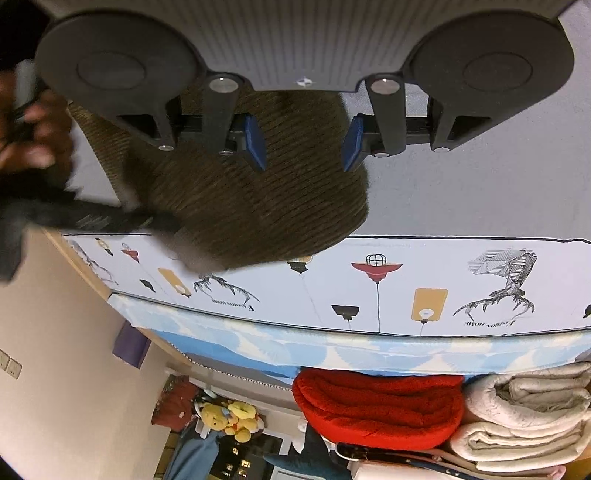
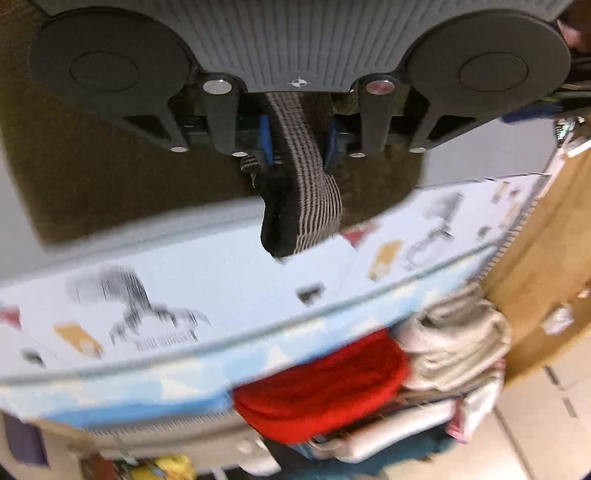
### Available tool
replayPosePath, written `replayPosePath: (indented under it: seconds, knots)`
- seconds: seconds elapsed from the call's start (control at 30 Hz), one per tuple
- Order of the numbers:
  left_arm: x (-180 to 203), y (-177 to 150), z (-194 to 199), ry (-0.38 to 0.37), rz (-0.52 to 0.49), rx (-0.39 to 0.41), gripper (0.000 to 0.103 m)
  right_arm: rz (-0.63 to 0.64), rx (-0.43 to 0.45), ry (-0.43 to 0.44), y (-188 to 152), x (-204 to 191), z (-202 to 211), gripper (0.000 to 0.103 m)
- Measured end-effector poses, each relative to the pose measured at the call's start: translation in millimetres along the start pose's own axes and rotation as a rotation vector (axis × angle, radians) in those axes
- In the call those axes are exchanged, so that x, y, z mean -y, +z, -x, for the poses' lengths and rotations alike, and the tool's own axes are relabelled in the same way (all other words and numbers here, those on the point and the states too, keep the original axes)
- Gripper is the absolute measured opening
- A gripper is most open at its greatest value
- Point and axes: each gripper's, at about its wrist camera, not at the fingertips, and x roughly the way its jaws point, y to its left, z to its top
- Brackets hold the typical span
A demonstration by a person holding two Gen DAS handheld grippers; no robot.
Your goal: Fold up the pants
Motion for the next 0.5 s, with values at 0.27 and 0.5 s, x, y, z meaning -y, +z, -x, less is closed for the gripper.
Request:
replayPosePath:
  seconds: [0.27, 0.5]
  knots:
    - [22, 0, -5, -0.024, -0.036, 0.006, 0.05, -0.084, 0.188, -0.157, 34, 35, 111, 0.026]
    - [46, -5, -19, -0.054, -0.094, -0.029, 0.05, -0.398, -0.079, -0.398, -20, 158, 90, 0.033]
